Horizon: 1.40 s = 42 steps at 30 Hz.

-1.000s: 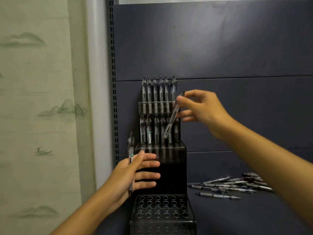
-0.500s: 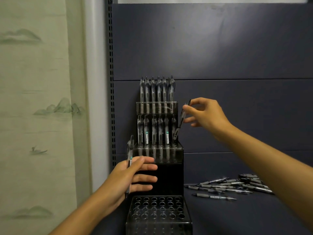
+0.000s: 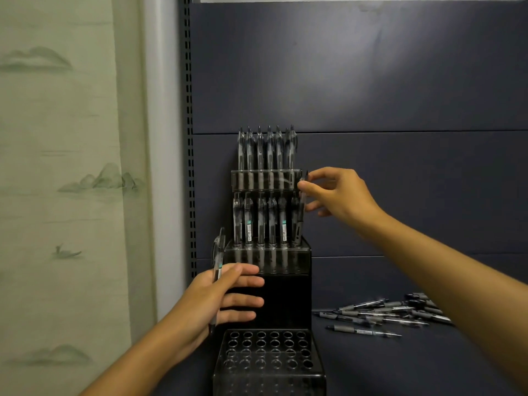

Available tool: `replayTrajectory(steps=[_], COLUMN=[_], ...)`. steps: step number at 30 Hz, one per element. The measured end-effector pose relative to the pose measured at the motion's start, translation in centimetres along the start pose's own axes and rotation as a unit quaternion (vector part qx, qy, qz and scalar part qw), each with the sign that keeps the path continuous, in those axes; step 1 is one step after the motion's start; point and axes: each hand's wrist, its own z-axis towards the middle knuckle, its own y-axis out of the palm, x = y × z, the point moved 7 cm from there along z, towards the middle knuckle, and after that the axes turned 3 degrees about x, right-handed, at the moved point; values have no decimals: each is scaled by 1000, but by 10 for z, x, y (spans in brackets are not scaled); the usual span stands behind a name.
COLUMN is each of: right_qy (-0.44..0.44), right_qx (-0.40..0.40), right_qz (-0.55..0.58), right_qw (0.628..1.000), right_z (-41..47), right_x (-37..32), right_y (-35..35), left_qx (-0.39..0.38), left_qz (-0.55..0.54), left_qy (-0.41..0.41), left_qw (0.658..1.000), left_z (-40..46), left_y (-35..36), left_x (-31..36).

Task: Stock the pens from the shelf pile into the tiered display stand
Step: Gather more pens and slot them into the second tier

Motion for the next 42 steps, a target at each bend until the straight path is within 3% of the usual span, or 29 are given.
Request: replayTrajectory(steps=[13, 16, 19, 23, 30, 32, 34, 35, 37, 39, 42], right_qy=[-21, -49, -31, -5, 6, -10, -50, -66, -79, -76, -99], right_qx=[-26, -72, -109, -85, -101, -55, 18, 14, -76, -169, -195], right_qz=[-89, -111, -123, -112, -198, -165, -58, -11, 9, -54, -127], right_qw=[995, 990, 986, 990, 975, 985, 997, 998, 994, 981, 967], right_z=[18, 13, 8, 8, -6, -10, -17, -22, -32, -45, -56], right_x=[-3, -9, -2, 7, 22, 11, -15, -30, -54, -62, -62], right_y=[10, 19, 27, 19, 19, 13, 5, 7, 31, 61, 83], left_qx=[-4, -5, -12, -19, -17, -20, -23, -24, -22, -18, -18], left_qz=[11, -3, -4, 1, 4, 4, 4, 2, -9, -20, -22], left_qy=[8, 11, 11, 8, 4, 6, 8, 10, 16, 20, 25], left_qw=[1000, 1000, 1000, 1000, 1000, 1000, 1000, 1000, 1000, 999, 999], left_z=[5, 7, 8, 8, 6, 5, 5, 5, 5, 5, 2], left_y=[-4, -3, -1, -1, 2, 4, 6, 8, 10, 14, 19], left_x=[9, 11, 10, 8, 7, 7, 8, 10, 14, 20, 27])
